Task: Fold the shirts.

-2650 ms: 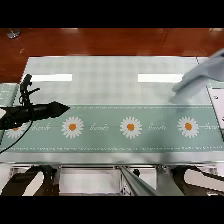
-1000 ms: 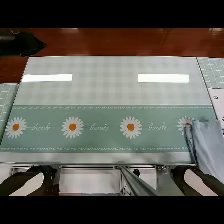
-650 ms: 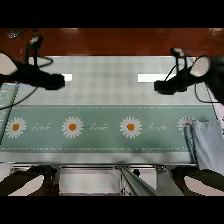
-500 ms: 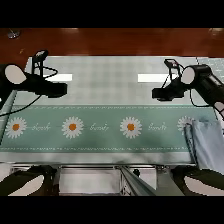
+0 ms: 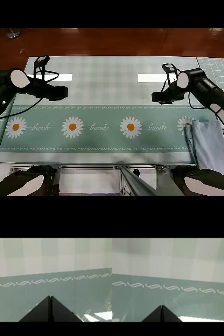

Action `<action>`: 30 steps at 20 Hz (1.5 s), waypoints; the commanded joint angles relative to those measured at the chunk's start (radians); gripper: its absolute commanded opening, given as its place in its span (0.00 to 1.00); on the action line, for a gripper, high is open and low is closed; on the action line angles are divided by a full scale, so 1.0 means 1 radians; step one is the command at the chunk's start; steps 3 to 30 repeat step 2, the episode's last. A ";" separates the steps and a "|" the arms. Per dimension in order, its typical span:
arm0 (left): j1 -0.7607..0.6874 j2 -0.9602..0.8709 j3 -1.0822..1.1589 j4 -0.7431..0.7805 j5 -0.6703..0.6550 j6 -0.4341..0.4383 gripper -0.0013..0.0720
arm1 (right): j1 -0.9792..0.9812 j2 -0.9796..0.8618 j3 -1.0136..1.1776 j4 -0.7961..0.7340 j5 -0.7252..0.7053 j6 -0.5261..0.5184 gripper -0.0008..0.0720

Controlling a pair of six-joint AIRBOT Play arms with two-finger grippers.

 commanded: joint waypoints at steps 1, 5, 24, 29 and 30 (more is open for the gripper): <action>0.001 0.000 -0.001 0.003 0.000 -0.001 0.05 | 0.001 0.000 -0.001 -0.004 -0.001 0.002 0.06; 0.001 0.000 -0.001 0.003 0.000 -0.001 0.05 | 0.001 0.000 -0.001 -0.004 -0.001 0.002 0.06; 0.001 0.000 -0.001 0.003 0.000 -0.001 0.05 | 0.001 0.000 -0.001 -0.004 -0.001 0.002 0.06; 0.001 0.000 -0.001 0.003 0.000 -0.001 0.05 | 0.001 0.000 -0.001 -0.004 -0.001 0.002 0.06; 0.001 0.000 -0.001 0.003 0.000 -0.001 0.05 | 0.001 0.000 -0.001 -0.004 -0.001 0.002 0.06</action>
